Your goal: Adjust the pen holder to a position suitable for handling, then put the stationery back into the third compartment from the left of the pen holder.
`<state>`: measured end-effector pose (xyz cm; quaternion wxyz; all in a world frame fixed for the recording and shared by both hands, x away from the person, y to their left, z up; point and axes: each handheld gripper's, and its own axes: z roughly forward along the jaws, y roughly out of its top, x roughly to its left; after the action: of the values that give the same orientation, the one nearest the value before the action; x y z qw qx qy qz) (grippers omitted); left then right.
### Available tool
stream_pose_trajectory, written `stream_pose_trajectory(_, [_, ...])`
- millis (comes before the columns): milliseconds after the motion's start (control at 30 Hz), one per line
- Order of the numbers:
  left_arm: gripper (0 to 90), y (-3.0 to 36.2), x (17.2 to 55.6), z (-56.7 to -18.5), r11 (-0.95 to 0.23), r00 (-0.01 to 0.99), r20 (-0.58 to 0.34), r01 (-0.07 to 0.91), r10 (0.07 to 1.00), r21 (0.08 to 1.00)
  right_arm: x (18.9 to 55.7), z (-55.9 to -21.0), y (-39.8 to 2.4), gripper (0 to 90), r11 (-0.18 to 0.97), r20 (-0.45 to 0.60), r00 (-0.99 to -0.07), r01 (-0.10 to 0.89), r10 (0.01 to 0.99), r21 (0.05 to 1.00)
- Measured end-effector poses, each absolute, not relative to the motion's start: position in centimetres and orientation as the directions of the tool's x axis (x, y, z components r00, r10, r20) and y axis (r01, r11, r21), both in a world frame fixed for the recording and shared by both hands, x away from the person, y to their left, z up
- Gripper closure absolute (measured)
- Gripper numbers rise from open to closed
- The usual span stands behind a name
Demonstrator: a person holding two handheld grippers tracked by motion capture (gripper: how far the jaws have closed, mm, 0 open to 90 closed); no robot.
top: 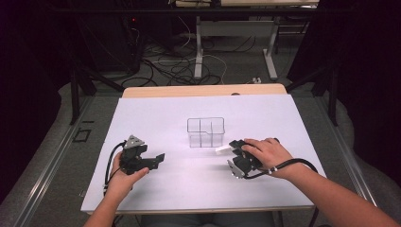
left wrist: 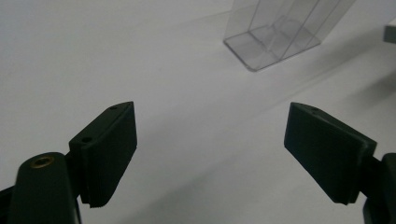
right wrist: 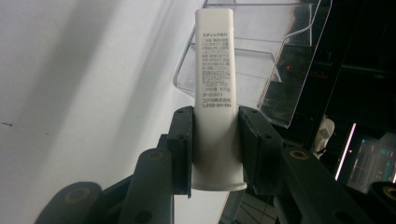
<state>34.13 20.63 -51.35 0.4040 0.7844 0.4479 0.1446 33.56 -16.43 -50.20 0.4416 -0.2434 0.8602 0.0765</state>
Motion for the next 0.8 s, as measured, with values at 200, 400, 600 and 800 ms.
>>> stream_pose_trajectory(200, [22.3, 19.1, 34.2, -50.5, -0.314, 0.613, -0.109, 0.54, 0.783, 0.781, 33.6, -49.9, -16.4, 67.0, 0.853, -0.797, -0.477, -0.514, -0.371, -0.09])
stream_pose_trajectory(400, [25.6, 17.6, 34.6, -49.9, -0.354, 0.662, -0.098, 0.513, 0.743, 0.782, 33.3, -50.0, -16.2, 67.0, 0.839, -0.806, -0.459, -0.537, -0.375, -0.084])
stream_pose_trajectory(600, [29.0, 16.1, 35.2, -49.4, -0.367, 0.695, -0.091, 0.481, 0.714, 0.796, 33.2, -50.0, -16.1, 67.0, 0.841, -0.799, -0.468, -0.534, -0.377, -0.084])
stream_pose_trajectory(800, [32.2, 14.2, 35.6, -48.7, -0.415, 0.755, -0.07, 0.432, 0.652, 0.801, 33.2, -50.0, -16.0, 67.0, 0.828, -0.799, -0.45, -0.551, -0.399, -0.104])
